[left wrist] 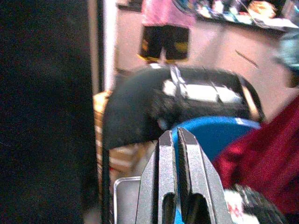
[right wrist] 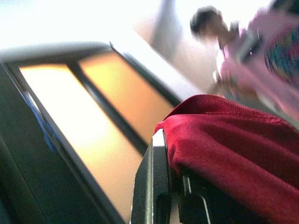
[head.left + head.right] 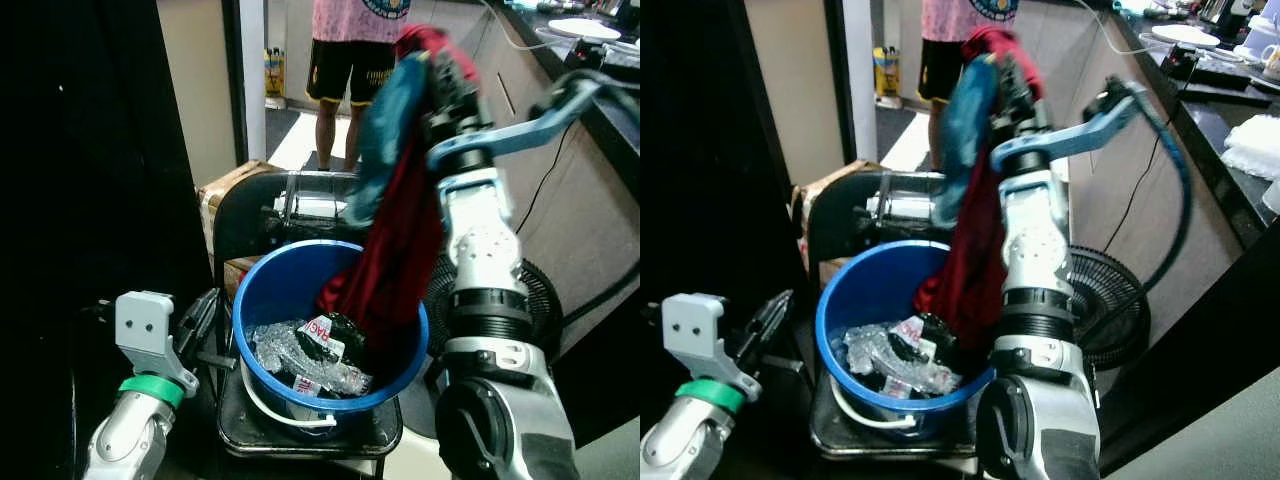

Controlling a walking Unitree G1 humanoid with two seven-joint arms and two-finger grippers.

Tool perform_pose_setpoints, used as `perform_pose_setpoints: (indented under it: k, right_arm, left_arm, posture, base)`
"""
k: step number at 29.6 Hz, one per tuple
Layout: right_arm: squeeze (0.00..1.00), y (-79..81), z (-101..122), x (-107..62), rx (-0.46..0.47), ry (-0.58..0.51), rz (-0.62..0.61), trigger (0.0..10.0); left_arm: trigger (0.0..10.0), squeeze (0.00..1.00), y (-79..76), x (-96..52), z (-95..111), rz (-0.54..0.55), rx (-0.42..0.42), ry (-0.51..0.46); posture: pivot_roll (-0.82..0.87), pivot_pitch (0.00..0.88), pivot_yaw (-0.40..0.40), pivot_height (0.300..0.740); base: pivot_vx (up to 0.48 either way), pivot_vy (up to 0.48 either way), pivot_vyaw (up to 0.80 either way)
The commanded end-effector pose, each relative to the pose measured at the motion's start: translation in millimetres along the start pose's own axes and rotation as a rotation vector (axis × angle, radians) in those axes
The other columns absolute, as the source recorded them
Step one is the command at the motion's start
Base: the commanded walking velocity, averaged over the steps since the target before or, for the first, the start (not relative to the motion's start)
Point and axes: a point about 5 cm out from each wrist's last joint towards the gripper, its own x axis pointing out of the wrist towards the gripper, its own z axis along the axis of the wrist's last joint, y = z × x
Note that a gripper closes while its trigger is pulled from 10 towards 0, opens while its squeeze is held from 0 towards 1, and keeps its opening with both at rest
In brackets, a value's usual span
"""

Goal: Clothes washing

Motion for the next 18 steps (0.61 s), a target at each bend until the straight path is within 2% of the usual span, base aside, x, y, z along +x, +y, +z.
perform_pose_setpoints:
  k: [1, 4, 5, 9, 11, 16, 18]
  right_arm:
    - [0.00, 21.0, 26.5, 12.1, 0.034, -0.121, 0.098, 0.0]
    - [0.00, 43.6, 46.3, 23.9, 0.040, -0.187, 0.208, 0.0]
    - [0.00, 43.6, 46.3, 23.9, 0.040, -0.187, 0.208, 0.0]
    - [0.00, 71.4, 68.3, 36.9, 0.023, -0.271, 0.332, 0.0]
    - [0.00, 75.6, 72.2, 38.1, 0.007, -0.282, 0.353, 0.0]
    - [0.00, 69.3, 81.7, 36.9, 0.024, -0.308, 0.316, 0.0]
    - [0.00, 65.7, 82.1, 35.7, -0.034, -0.304, 0.299, 0.0]
  left_arm:
    - [10.0, 0.00, 3.7, -0.4, 0.7, 0.023, -0.017, -0.005]
    - [10.0, 0.00, 5.8, 3.8, 3.9, 0.024, -0.013, -0.024]
    - [10.0, 0.00, 5.8, 3.8, 3.9, 0.024, -0.013, -0.024]
    - [10.0, 0.00, 5.0, 6.4, 4.4, 0.018, -0.016, -0.032]
    - [10.0, 0.00, 3.9, 6.7, 4.4, 0.018, -0.019, -0.034]
    - [10.0, 0.00, 0.6, 7.2, 3.9, 0.016, -0.028, -0.038]
    - [10.0, 0.00, 1.2, 8.6, 4.7, 0.018, -0.030, -0.044]
  posture:
    - [0.03, 0.003, -0.001, 0.740]
    - [0.03, 0.001, 0.000, 0.740]
    - [0.03, 0.001, 0.000, 0.740]
    - [0.03, 0.000, 0.002, 0.740]
    - [0.03, 0.000, 0.002, 0.740]
    - [0.02, 0.000, 0.001, 0.740]
    - [0.02, 0.000, 0.002, 0.740]
  base:
    - [0.000, 0.000, 0.00]
    - [0.000, 0.000, 0.00]
    - [0.000, 0.000, 0.00]
    - [0.000, 0.000, 0.00]
    - [0.000, 0.000, 0.00]
    - [0.000, 0.000, 0.00]
    - [0.000, 0.000, 0.00]
